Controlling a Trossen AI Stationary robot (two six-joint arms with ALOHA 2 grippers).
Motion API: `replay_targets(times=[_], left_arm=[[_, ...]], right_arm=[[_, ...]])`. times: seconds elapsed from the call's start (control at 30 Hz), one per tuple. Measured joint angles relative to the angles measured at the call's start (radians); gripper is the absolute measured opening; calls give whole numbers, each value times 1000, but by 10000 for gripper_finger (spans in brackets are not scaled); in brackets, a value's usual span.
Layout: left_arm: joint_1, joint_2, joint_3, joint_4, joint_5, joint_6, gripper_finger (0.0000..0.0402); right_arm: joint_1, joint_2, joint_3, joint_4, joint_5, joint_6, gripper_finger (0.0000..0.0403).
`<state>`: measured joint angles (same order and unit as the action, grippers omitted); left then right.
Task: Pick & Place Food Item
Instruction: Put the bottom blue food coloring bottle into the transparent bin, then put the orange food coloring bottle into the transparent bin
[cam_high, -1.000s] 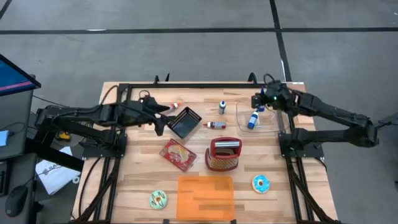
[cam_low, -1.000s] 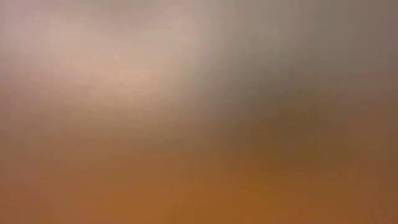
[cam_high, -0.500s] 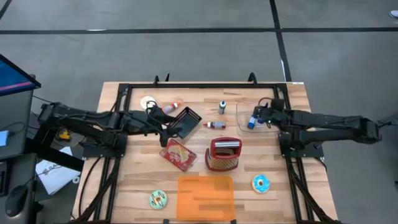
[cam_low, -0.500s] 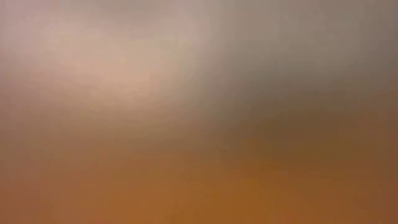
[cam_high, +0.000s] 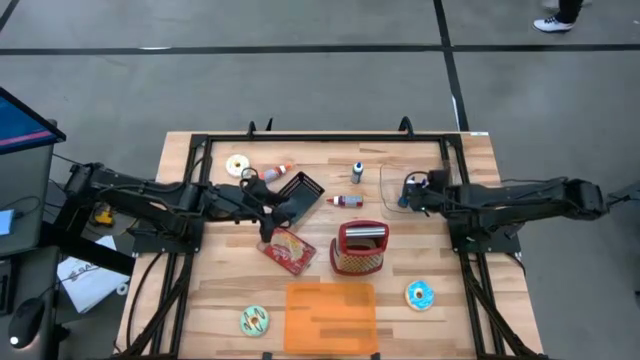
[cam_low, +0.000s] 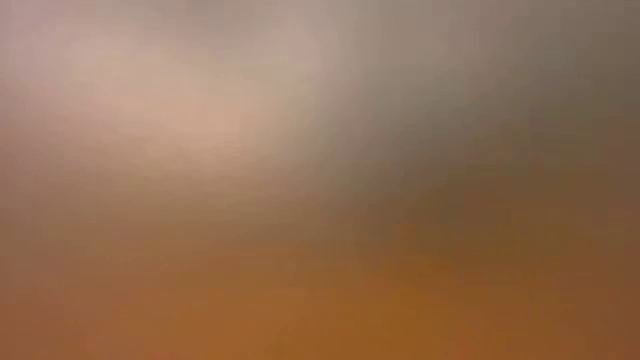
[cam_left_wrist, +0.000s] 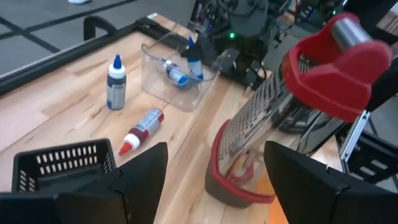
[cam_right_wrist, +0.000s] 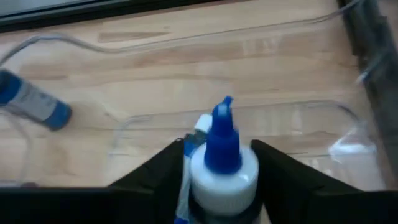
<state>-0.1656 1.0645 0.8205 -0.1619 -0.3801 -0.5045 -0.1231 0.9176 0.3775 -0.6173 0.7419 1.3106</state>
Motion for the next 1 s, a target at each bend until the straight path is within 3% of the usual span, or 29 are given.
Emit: replay_targets(times=[0.17,0.37,0.5,0.67,0.77,0.87,1.0], left_arm=[[-7,0,0,-24,-12,32,264],[37,0,0,-92,-116,53,264],[172,0,1,-217,14,123,264],[477,29,38,-383,250,150,264],[628,95,71,-413,392,280,261],[717,203,123,-455,436,439,251],[755,379,206,-549,427,592,244]], right_arm=[[28,-35,-1,12,-2,0,250],[72,-110,16,43,-9,2,257],[89,-157,59,46,-9,-29,254],[97,-208,124,44,-11,-62,254],[96,-236,156,47,5,-81,254],[93,-251,188,47,21,-114,255],[79,-278,224,46,23,-164,255]])
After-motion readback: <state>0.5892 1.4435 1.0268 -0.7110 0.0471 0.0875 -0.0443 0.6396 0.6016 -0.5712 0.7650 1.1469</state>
